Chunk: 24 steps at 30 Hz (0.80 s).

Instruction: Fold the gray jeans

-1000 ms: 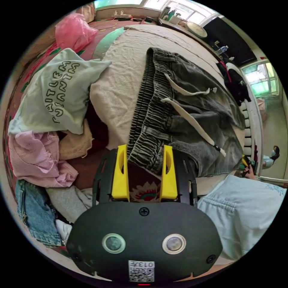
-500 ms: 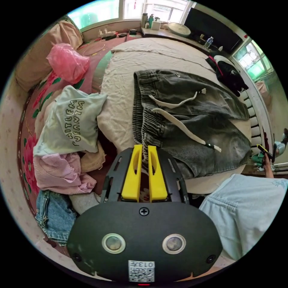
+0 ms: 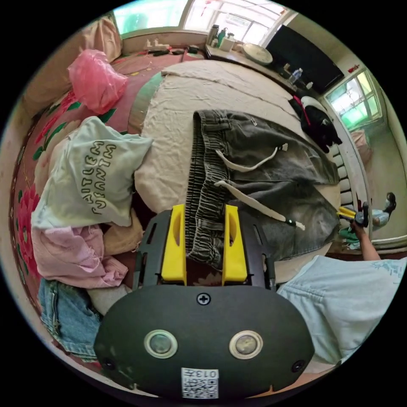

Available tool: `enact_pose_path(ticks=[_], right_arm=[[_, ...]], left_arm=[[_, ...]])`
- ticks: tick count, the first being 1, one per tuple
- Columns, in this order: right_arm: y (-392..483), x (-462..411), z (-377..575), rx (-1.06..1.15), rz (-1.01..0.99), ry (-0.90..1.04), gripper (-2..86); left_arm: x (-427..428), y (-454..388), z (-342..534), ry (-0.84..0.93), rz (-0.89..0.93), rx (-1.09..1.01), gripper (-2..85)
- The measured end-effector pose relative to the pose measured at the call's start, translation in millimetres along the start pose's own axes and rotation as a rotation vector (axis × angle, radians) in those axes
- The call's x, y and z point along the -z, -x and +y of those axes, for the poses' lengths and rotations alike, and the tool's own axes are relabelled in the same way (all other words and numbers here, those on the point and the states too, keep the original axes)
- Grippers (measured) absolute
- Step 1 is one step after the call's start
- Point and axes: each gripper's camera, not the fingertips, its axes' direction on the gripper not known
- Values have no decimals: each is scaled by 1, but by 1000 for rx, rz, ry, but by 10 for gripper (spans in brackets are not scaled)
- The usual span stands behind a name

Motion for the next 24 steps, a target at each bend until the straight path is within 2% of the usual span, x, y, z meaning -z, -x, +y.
enact_pose_path(ticks=[2,9,11,14,19,21,24], right_arm=[[-3,-8,-6,24,-11,18,103],[-5,-18,-27,71,-103,39,57],[3,-19,-33,98,-68,49,37],[11,-17,-41,84,-23,65,19],[42,33,-53,140,199,107,13],[65,58,-65,212,365,136,13],[76,78,-91,240,513,127,15]], left_arm=[[-26,-7,-16,85,-40,-27,134],[-60,-20,-31,160,-63,-16,97],[-58,-28,-34,162,-131,-19,66],[-51,-32,-35,150,-117,-15,24],[-33,-39,-27,87,-90,-9,7],[-29,-40,-23,75,-78,-6,4],[-23,-42,-20,56,-63,-1,2]])
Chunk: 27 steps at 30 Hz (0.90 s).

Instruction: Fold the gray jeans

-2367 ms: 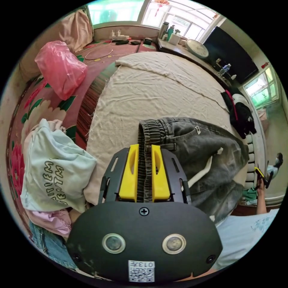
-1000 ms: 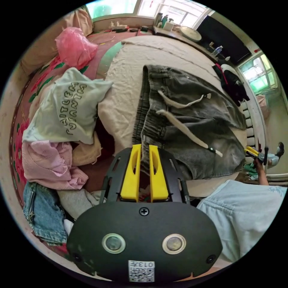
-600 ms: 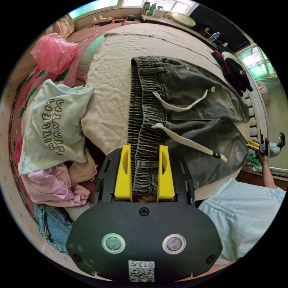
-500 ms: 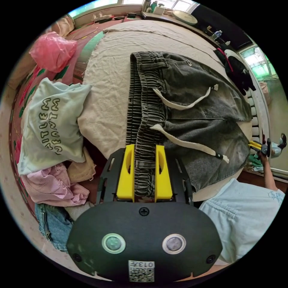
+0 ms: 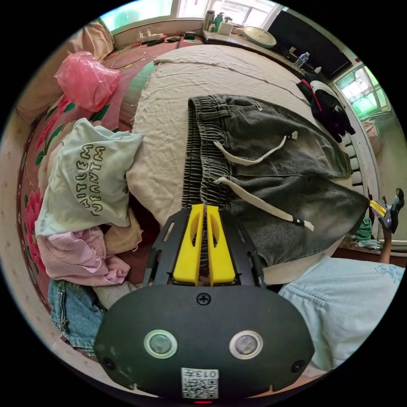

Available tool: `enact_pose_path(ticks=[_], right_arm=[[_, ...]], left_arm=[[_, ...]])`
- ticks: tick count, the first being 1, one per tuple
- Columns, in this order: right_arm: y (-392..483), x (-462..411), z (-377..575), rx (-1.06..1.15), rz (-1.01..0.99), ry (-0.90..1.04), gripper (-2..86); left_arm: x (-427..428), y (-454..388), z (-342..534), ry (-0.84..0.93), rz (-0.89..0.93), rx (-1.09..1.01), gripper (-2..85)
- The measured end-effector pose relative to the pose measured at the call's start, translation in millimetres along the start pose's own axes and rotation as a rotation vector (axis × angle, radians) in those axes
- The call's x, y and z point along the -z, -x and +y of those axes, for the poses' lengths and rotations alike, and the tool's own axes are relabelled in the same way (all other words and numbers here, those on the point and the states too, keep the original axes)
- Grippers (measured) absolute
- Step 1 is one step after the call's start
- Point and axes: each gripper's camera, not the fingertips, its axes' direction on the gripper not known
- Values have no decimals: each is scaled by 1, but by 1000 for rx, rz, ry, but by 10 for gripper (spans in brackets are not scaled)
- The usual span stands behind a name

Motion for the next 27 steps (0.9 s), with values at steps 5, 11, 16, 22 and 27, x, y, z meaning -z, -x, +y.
enact_pose_path(ticks=[5,11,16,22,27], right_arm=[[-14,-24,-41,-53,104,-26,30],[-100,-109,47,-835,-363,-87,93],[-83,-186,146,-1213,-682,-67,112],[-45,-257,145,-1330,-1003,-167,73],[-64,-220,88,-976,-624,1,20]], left_arm=[[5,-3,-1,2,5,-2,1],[-1,-8,-8,44,2,-19,2],[4,-4,-8,23,37,-3,1],[21,-13,-19,16,26,0,0],[36,-23,-22,7,-7,-32,-1]])
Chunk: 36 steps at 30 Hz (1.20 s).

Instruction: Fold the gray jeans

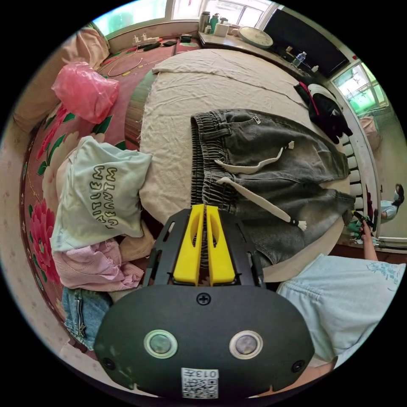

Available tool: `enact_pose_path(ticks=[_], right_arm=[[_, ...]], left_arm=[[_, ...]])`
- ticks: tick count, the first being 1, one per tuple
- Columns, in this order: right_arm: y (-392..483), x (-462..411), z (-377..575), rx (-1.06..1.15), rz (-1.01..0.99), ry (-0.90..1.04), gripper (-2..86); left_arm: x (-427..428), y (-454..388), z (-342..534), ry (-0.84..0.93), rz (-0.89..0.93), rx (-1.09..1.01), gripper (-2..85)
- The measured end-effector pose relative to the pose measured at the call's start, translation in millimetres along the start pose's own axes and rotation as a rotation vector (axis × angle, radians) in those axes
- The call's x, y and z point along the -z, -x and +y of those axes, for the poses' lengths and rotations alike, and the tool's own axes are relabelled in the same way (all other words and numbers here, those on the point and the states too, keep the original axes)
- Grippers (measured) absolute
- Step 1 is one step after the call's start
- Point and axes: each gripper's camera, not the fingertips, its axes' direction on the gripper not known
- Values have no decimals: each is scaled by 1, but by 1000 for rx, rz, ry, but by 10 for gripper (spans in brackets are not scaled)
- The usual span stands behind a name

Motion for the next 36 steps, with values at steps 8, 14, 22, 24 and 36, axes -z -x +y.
enact_pose_path(ticks=[8,14,22,24,36], right_arm=[[13,8,-84,228,158,68,13],[6,-65,-125,117,135,156,48],[111,-1,-93,289,-101,-419,84],[203,-8,-94,526,-259,-464,92],[678,-105,-113,1429,-362,-178,143]], left_arm=[[27,16,9,21,-270,65,-4],[33,34,35,-32,-183,142,5],[15,15,50,-92,-47,61,89],[4,10,48,-73,-34,27,98],[-16,28,17,-67,17,-63,156]])
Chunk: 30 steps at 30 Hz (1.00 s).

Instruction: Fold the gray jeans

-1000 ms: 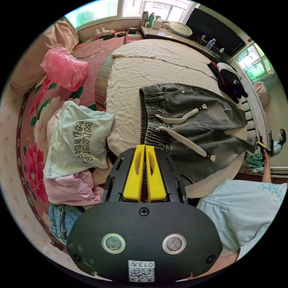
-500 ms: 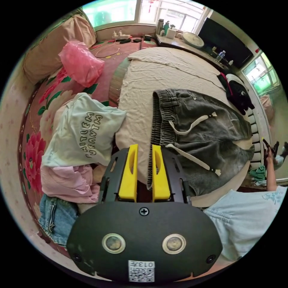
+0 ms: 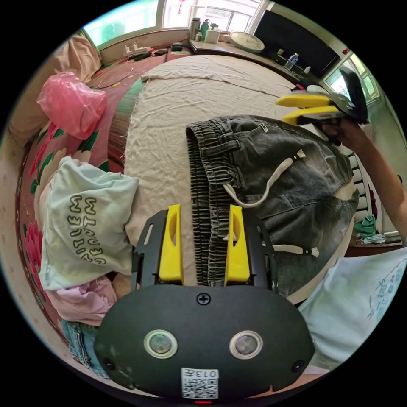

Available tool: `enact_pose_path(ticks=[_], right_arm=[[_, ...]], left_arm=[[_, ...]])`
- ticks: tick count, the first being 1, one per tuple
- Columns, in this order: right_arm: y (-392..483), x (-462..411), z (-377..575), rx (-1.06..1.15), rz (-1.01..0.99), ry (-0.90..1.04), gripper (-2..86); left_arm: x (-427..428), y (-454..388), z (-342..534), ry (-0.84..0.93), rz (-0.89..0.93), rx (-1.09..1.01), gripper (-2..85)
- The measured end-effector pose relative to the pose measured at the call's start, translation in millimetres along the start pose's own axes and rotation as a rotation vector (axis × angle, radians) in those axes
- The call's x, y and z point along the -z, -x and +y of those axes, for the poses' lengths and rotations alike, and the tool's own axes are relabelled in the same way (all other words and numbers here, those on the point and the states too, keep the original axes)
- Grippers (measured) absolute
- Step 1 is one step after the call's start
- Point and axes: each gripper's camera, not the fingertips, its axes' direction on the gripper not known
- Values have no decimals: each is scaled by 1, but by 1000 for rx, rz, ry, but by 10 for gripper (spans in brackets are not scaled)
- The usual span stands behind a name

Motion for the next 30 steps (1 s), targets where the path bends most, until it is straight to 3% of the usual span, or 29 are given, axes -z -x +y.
enact_pose_path(ticks=[7,11,17,21,26,28,30], right_arm=[[11,-98,-65,165,-116,257,151],[27,-117,-59,224,-102,296,59],[124,-59,5,514,301,-90,25],[161,-17,55,475,455,-314,22],[190,-5,78,477,583,-373,21],[200,-5,80,499,634,-373,22],[210,7,79,500,718,-380,22]], left_arm=[[0,18,8,8,30,-54,150],[8,32,18,-9,42,-44,154],[26,47,35,-27,59,-74,169],[38,55,45,-35,183,-127,173],[55,78,67,-52,398,-123,131],[69,72,74,-62,426,-189,59],[97,61,79,-86,384,-210,52]])
